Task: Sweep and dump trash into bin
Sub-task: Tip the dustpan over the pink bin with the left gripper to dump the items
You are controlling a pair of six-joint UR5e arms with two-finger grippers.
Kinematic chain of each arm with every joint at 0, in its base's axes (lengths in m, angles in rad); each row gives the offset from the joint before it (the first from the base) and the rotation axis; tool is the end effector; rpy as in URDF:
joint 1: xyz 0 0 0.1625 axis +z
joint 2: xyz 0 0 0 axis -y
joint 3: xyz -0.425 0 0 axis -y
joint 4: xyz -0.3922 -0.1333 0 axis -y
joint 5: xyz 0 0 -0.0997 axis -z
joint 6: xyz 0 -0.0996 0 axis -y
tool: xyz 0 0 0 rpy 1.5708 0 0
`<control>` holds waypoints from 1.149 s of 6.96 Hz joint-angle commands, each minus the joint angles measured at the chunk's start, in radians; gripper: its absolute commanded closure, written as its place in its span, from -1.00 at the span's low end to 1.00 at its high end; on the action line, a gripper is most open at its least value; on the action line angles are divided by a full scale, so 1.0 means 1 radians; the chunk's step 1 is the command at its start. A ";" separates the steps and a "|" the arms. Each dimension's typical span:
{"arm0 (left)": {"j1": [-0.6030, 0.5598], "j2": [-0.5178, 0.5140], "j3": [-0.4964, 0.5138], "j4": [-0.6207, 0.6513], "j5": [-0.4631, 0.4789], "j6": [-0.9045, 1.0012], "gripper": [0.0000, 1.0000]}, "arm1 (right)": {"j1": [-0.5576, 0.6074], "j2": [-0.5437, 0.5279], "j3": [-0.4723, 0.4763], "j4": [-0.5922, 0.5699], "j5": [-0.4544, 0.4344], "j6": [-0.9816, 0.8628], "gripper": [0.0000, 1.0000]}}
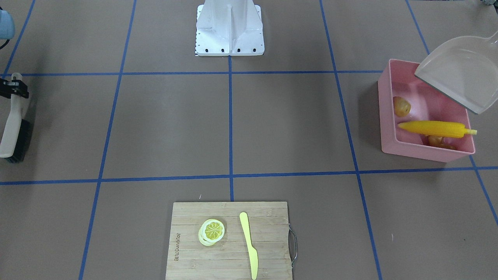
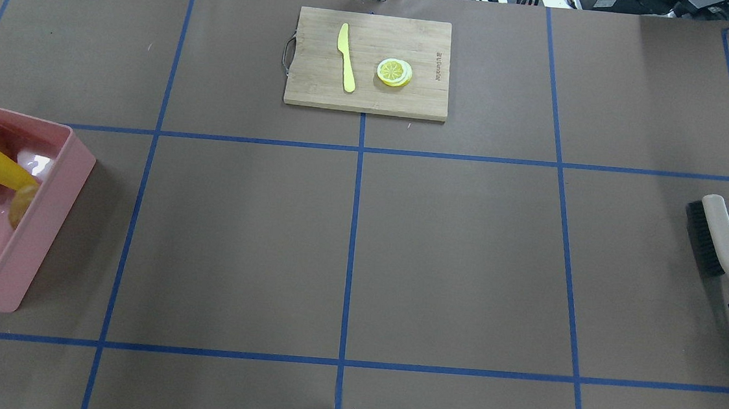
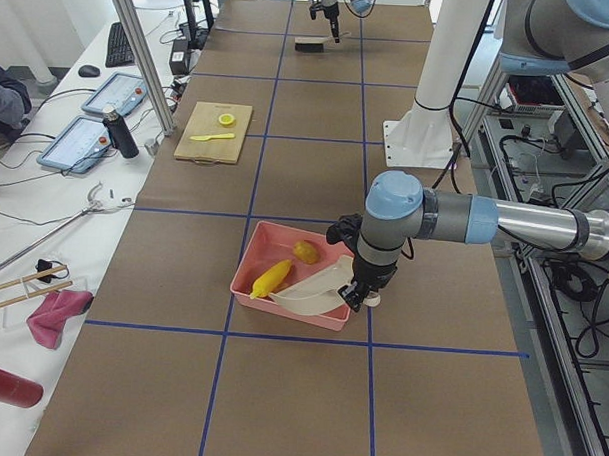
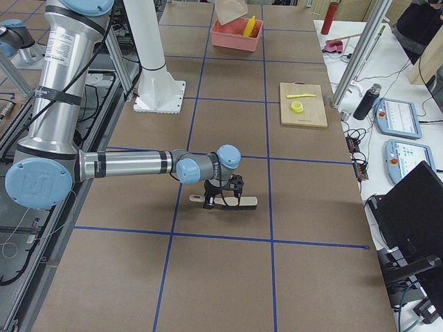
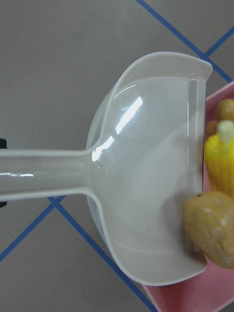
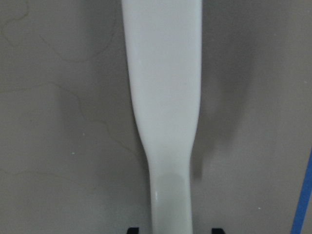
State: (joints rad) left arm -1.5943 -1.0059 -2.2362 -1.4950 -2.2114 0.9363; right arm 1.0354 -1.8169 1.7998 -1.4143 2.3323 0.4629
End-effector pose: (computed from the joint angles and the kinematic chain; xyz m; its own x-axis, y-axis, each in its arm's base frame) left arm -0.0800 -0.2625 0.5595 0.4942 0.8025 -0.3343 -0.6319 0.5957 0.4959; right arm -0.1472 -0.3747 0.6389 0.7388 -0.0239 0.6735 0.1959 0.9638 -0.1808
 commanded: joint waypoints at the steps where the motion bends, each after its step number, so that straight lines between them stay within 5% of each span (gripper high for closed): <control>1: -0.033 0.001 -0.017 0.045 0.030 0.180 1.00 | 0.005 0.013 0.022 0.002 -0.001 -0.001 -1.00; 3: -0.069 -0.031 -0.016 0.052 -0.031 0.176 1.00 | 0.148 0.074 0.075 -0.001 -0.013 -0.004 -1.00; 5: -0.062 -0.094 -0.003 0.039 -0.193 0.168 1.00 | 0.361 0.097 0.099 -0.011 -0.014 -0.042 -1.00; 6: -0.055 -0.123 0.004 0.027 -0.250 0.168 1.00 | 0.438 0.099 0.098 -0.023 -0.057 -0.228 -1.00; 8: 0.047 -0.129 0.009 -0.136 -0.266 0.074 1.00 | 0.553 0.178 0.098 -0.264 -0.085 -0.474 -1.00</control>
State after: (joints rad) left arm -1.6044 -1.1266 -2.2299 -1.5380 -2.4623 1.0788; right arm 1.5196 -1.6883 1.8968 -1.5355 2.2599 0.1214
